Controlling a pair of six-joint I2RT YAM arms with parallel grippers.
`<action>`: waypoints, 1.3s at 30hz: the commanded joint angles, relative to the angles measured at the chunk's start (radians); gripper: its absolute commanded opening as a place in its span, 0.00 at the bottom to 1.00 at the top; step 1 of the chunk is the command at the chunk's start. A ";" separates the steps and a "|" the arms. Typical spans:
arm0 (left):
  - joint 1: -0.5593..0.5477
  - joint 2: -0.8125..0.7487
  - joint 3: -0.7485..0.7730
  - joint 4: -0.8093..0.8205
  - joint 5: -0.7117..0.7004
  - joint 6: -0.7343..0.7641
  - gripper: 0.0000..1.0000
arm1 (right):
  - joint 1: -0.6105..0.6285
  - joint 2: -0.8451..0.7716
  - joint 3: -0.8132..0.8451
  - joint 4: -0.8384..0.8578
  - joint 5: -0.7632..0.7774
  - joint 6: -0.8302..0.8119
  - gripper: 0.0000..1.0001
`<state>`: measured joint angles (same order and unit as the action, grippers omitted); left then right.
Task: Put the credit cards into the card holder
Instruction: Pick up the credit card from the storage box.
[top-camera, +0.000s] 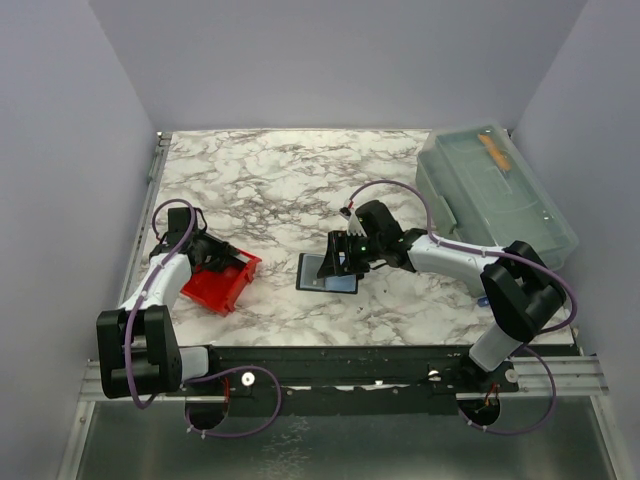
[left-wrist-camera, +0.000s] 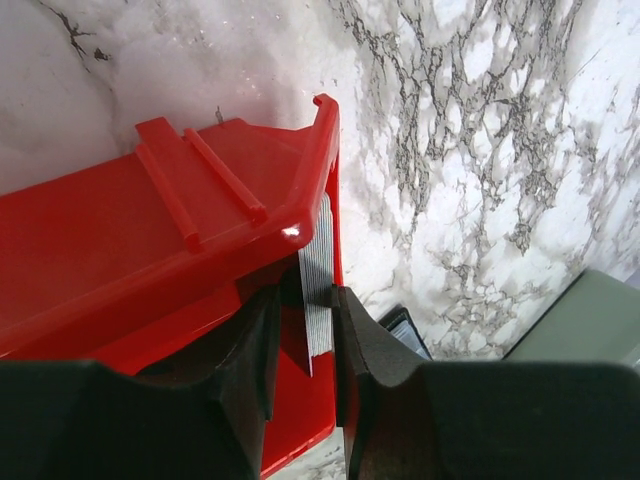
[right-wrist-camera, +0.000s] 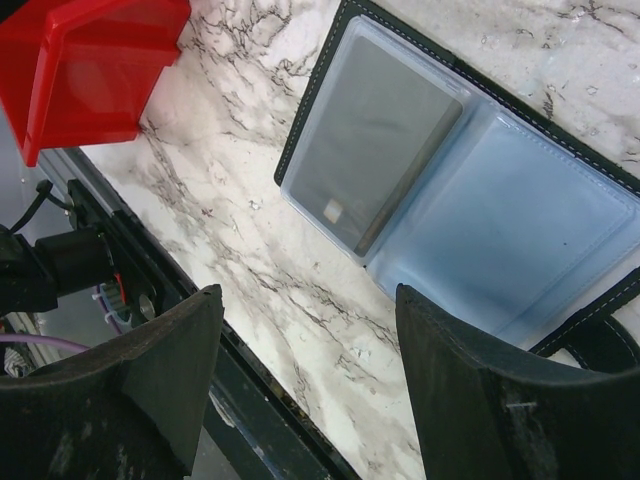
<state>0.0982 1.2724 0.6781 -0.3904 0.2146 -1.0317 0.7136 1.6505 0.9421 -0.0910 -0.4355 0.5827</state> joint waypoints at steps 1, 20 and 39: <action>0.003 -0.016 0.003 0.022 0.022 0.001 0.27 | 0.003 0.008 0.018 0.011 -0.016 -0.012 0.72; 0.004 -0.103 0.035 -0.124 -0.010 0.025 0.03 | 0.004 0.000 0.014 0.008 -0.021 -0.011 0.73; -0.011 -0.161 0.320 -0.248 0.123 0.270 0.00 | 0.003 -0.037 0.039 -0.061 0.033 -0.023 0.73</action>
<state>0.0982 1.1297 0.9161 -0.6643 0.2180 -0.9127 0.7136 1.6489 0.9440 -0.1101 -0.4351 0.5816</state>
